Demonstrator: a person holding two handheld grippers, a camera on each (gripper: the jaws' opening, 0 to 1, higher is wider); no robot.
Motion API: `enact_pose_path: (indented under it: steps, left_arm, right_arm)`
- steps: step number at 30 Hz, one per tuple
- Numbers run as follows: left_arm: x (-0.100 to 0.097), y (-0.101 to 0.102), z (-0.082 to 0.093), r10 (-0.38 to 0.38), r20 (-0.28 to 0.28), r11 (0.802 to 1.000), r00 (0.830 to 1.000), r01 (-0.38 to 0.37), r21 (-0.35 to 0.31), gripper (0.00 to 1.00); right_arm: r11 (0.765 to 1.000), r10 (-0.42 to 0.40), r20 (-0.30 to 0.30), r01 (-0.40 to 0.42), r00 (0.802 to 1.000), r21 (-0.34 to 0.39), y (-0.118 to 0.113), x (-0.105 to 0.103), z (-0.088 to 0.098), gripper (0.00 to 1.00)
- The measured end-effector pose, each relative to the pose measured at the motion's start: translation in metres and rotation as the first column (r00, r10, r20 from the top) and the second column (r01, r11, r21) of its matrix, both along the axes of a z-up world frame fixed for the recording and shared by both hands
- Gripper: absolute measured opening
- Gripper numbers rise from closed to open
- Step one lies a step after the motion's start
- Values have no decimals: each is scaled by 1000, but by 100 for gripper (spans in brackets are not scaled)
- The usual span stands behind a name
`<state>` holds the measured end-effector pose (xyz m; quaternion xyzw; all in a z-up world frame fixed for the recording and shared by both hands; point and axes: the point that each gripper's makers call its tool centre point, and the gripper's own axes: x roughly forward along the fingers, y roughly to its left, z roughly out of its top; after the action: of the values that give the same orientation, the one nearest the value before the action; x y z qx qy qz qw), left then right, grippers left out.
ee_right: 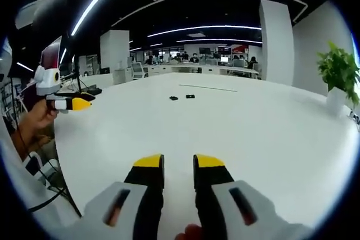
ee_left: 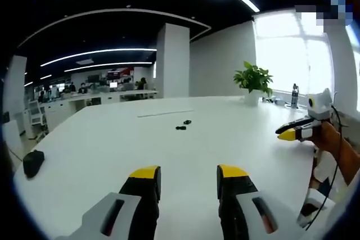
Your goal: Snap the two parts of the plastic buckle together until the buckle closes and remains connected.
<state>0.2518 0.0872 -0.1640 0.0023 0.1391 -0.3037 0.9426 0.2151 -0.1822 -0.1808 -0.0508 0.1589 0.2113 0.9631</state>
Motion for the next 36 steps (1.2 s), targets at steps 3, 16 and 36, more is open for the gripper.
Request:
enact_pose_path:
  steps: [3,16,36]
  left_arm:
    - [3,1,1,4,5,1000,1000,-4,-7,39]
    - [16,10,0,28,-14,1000,1000,-28,-9,39]
    - [49,5,20,12,23,1000,1000,-11,-15,40]
  right_arm:
    - [1000,-8,-5,8,1000,2,-2,4,-1,20]
    - [1000,-2,-8,2,1000,-26,-4,15,1,20]
    - [1000,12,32,-13,999,19,-7,55,29,22]
